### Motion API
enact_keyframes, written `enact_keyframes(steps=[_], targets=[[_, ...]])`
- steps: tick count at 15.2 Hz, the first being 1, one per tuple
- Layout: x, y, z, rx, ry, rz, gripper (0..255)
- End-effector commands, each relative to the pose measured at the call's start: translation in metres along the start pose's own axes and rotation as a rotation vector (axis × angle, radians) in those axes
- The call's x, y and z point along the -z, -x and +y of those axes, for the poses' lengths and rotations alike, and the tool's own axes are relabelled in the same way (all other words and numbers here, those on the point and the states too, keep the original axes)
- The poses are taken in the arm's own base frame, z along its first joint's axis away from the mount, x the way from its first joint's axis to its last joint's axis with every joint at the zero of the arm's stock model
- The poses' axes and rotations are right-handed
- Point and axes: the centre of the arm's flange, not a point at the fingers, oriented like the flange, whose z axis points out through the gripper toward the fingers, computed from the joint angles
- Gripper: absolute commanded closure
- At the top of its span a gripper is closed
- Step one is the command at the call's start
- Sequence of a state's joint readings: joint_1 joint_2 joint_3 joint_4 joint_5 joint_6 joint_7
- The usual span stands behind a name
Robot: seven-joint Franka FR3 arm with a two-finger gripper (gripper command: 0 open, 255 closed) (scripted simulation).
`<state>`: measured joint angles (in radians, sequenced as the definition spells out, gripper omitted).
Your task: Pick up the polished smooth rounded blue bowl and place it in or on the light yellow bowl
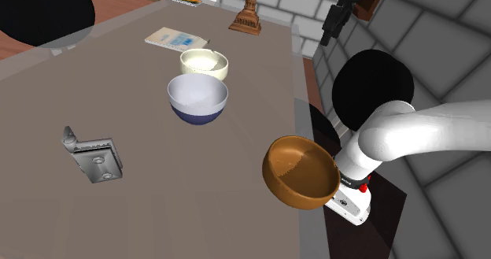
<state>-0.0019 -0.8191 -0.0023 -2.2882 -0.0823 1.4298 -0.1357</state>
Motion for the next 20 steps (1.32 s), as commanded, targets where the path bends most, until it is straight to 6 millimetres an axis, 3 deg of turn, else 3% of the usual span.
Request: enact_keyframes(steps=[1, 20], targets=[[0.000, 0.000, 0.000, 0.000, 0.000, 0.000, 0], [-0.080, -0.123, -0.182, -0.089, -0.136, 0.004, 0]])
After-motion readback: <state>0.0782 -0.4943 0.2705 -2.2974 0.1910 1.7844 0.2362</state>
